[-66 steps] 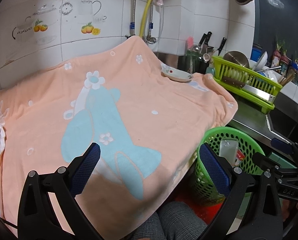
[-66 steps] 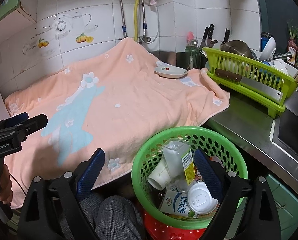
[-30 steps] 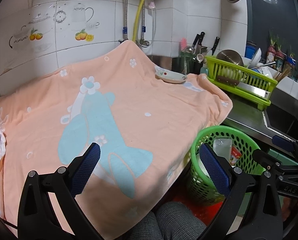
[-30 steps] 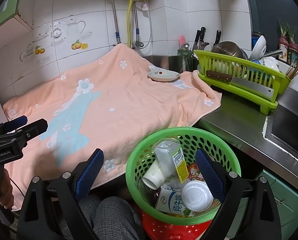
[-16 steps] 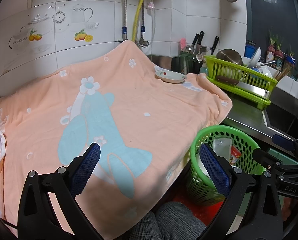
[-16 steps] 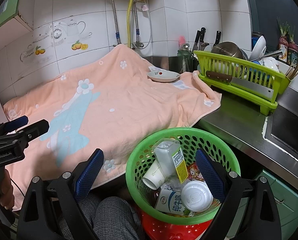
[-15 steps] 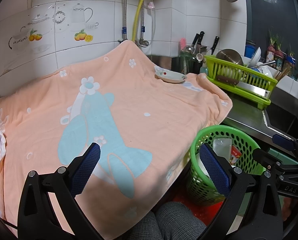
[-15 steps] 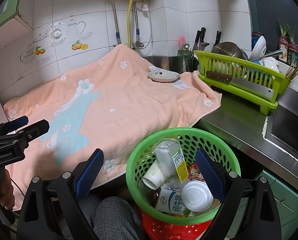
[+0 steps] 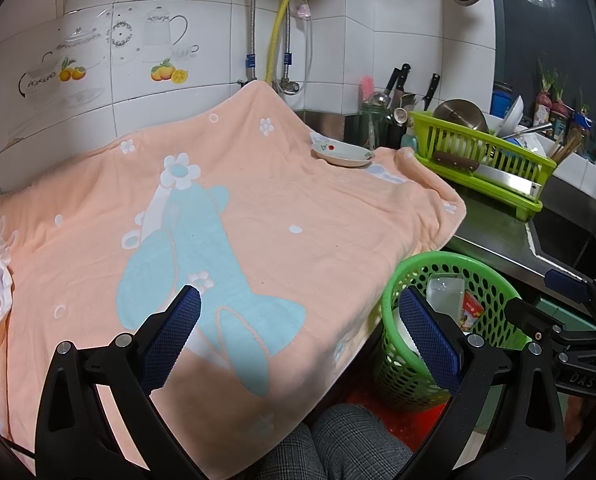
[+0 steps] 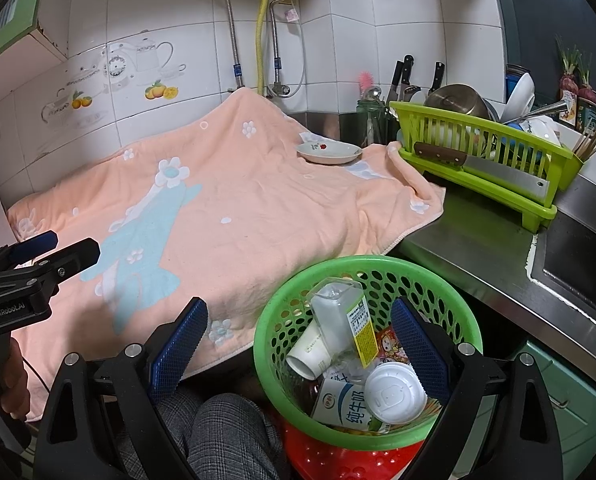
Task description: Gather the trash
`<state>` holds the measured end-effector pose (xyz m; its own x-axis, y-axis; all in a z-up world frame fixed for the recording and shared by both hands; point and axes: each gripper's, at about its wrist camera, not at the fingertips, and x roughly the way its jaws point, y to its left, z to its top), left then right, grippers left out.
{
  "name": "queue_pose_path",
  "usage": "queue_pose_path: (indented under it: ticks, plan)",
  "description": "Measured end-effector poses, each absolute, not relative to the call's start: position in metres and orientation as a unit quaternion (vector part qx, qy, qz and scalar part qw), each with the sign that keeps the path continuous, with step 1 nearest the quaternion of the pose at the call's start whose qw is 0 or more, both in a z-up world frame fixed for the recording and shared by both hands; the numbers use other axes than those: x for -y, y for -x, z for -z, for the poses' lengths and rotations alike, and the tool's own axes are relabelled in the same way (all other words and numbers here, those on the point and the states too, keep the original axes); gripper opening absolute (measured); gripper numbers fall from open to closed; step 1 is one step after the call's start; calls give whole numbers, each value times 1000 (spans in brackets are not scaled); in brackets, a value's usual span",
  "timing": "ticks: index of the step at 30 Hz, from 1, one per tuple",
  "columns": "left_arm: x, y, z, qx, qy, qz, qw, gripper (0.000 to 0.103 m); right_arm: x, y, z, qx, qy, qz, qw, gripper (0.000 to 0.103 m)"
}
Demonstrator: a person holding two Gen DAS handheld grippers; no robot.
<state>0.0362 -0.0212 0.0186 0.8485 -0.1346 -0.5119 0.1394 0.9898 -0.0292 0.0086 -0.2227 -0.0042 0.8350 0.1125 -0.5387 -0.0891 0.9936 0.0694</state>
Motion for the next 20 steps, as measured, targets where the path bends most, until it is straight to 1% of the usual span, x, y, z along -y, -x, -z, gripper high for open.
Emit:
queue_pose_path:
  ticks: [20]
  plan:
    - [15, -41, -14, -273, 3, 61, 960, 98, 214, -9, 5, -285, -19, -57, 957, 90]
